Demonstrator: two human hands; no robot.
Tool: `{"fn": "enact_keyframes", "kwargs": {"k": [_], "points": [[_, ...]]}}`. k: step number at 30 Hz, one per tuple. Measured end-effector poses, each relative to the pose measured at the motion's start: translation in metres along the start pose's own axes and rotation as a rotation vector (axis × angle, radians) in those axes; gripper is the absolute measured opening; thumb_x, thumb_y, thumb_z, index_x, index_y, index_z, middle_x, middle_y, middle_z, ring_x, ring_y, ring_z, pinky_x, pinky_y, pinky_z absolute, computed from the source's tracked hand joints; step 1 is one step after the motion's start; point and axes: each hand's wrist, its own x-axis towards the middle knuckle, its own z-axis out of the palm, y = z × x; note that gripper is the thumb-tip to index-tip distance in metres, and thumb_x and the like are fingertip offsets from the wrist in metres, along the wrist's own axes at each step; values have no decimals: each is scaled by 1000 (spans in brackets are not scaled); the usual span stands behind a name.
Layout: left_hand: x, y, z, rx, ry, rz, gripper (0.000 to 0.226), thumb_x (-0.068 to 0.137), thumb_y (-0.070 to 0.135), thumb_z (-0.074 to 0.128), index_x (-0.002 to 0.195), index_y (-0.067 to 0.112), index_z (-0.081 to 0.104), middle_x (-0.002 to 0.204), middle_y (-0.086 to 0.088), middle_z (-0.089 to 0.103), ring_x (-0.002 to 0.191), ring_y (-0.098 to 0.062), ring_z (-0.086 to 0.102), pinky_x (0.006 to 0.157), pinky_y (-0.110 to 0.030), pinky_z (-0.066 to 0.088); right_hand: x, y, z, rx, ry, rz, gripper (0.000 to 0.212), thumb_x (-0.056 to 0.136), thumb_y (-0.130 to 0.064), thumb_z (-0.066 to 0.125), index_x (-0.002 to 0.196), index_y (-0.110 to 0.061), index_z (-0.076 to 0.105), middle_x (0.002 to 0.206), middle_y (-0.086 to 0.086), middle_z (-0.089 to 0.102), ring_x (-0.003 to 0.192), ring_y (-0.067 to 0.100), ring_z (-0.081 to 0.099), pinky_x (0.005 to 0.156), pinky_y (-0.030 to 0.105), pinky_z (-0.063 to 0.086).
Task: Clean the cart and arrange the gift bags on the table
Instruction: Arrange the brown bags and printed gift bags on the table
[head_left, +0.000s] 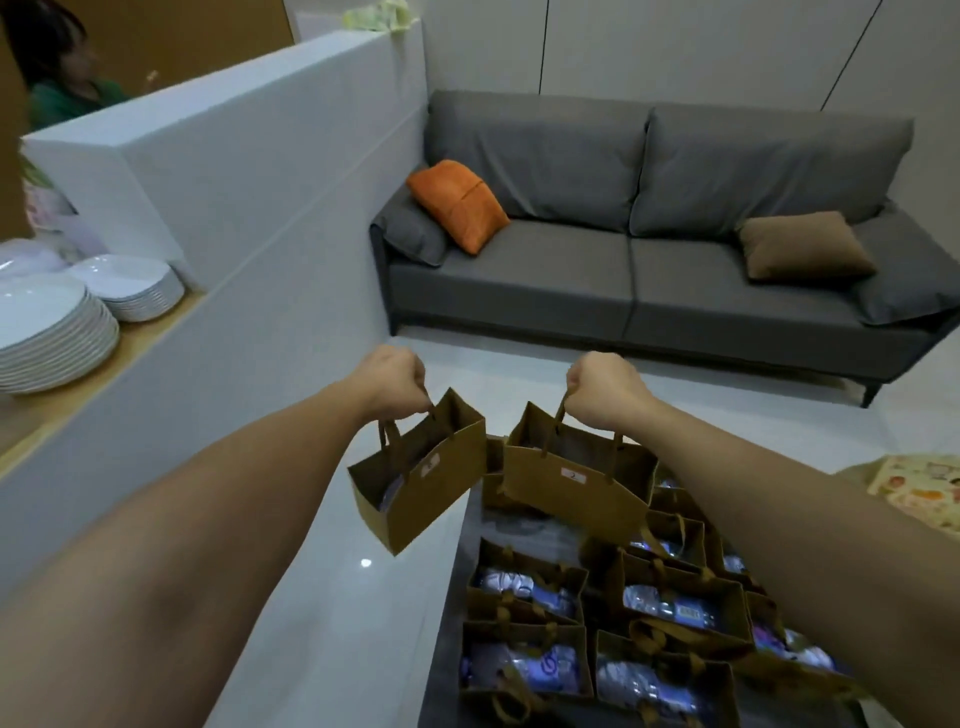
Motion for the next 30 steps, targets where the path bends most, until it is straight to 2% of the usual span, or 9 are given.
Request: {"fn": "enact_keyframes", "kwargs": {"k": [4, 7, 10, 12, 15, 18, 20, 23, 30], "points": [[-11, -18, 23, -114, -12, -71, 18, 87, 15, 64, 70, 15, 61, 75, -7, 59, 73, -19, 58, 57, -26, 43, 10, 0, 42, -23, -187, -59, 18, 84, -4, 63, 68, -13, 62, 73, 8, 59, 71, 21, 60, 56, 28, 46], [-19, -27, 42, -146, -67, -110, 15, 85, 14, 64, 71, 13, 64, 79, -9, 63, 75, -20, 61, 55, -28, 47, 20, 4, 71, -11, -258, -82, 16, 86, -6, 63, 71, -13, 62, 77, 8, 61, 74, 21, 61, 57, 28, 47], [-26, -41, 59, -131, -105, -163, 11, 80, 16, 65, 70, 13, 67, 78, -8, 65, 76, -22, 64, 60, -35, 57, 32, 7, 95, -8, -315, -103, 11, 82, -6, 61, 73, -10, 63, 76, 10, 61, 74, 26, 62, 57, 33, 46], [-30, -49, 70, -102, -138, -203, 13, 77, 15, 66, 64, 13, 63, 72, -7, 61, 70, -21, 60, 54, -32, 51, 40, 8, 110, -9, -347, -107, 6, 80, -5, 61, 77, -5, 66, 77, 12, 62, 77, 29, 63, 58, 34, 47], [-32, -58, 85, -81, -212, -239, 19, 74, 13, 65, 57, 14, 55, 64, -5, 52, 62, -21, 49, 50, -28, 39, 52, 9, 125, 14, -354, -111, 7, 80, -4, 58, 78, -2, 65, 77, 13, 61, 76, 30, 61, 58, 32, 44], [-31, -64, 98, -68, -241, -250, 30, 76, 19, 68, 54, 15, 48, 59, -3, 45, 61, -20, 45, 50, -29, 34, 68, 10, 128, 44, -345, -112, 13, 80, -3, 58, 69, -9, 58, 74, 8, 56, 73, 25, 57, 53, 29, 40], [-30, -65, 104, -57, -244, -262, 28, 79, 22, 68, 57, 15, 52, 63, -4, 50, 63, -21, 50, 52, -31, 39, 77, 10, 127, 59, -351, -102, 13, 80, -4, 60, 70, -11, 60, 74, 7, 56, 72, 22, 56, 52, 26, 37], [-27, -66, 108, -51, -248, -266, 20, 80, 25, 67, 67, 10, 63, 72, -9, 60, 71, -22, 60, 58, -35, 51, 84, 8, 127, 86, -345, -98, 8, 79, -3, 61, 74, -6, 65, 73, 10, 58, 73, 25, 59, 53, 28, 42], [-24, -67, 111, -38, -264, -247, 19, 78, 22, 65, 64, 11, 57, 67, -8, 54, 67, -24, 54, 56, -32, 44, 87, 15, 146, 68, -424, -89, 9, 78, -3, 65, 70, -6, 60, 71, 10, 53, 69, 24, 53, 58, 33, 43]]}}
